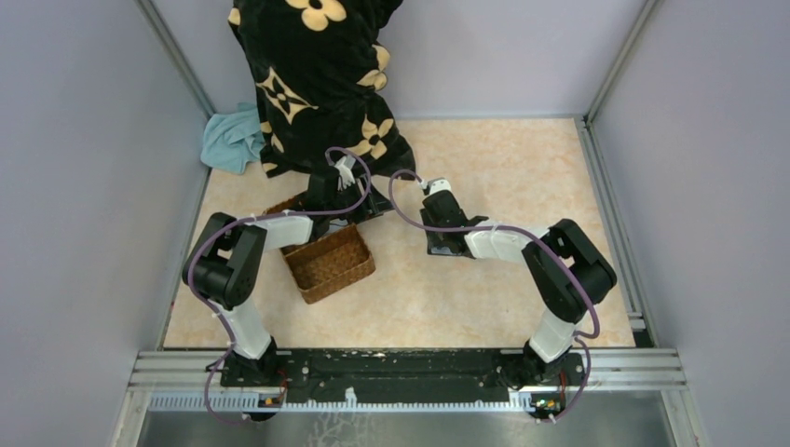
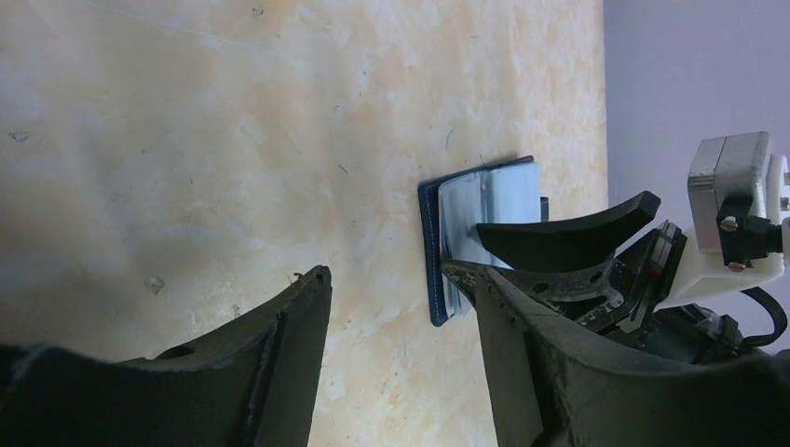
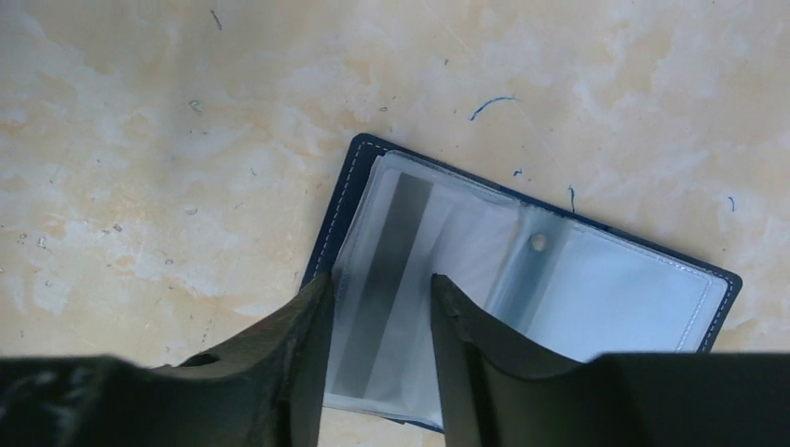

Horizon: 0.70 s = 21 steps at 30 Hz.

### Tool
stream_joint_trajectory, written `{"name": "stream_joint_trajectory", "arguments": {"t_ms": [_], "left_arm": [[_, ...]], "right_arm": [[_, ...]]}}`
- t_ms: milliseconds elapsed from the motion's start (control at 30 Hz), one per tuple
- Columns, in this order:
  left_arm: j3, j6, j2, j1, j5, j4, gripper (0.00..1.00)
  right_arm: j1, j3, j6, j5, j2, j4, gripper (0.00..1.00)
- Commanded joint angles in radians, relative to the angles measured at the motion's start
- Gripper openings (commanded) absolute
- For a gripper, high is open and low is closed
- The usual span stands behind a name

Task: Take the credit cards out of the card holder

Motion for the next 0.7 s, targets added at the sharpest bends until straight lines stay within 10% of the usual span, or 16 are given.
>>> {"name": "stream_joint_trajectory", "arguments": {"t_ms": [0,667], "left_arm": [[0.015,0.016,-0.001,-0.002,0.022,-0.002,0.65],[0.012,-0.001,0.018,-0.003,0.060,0.015,0.64]], "right_arm": [[0.009,0.008,0.022,0.024,0.004,-0.018,0.37],[0.010,-0.006,0.073,-0.008,-0.071,-0.005,0.05]]}}
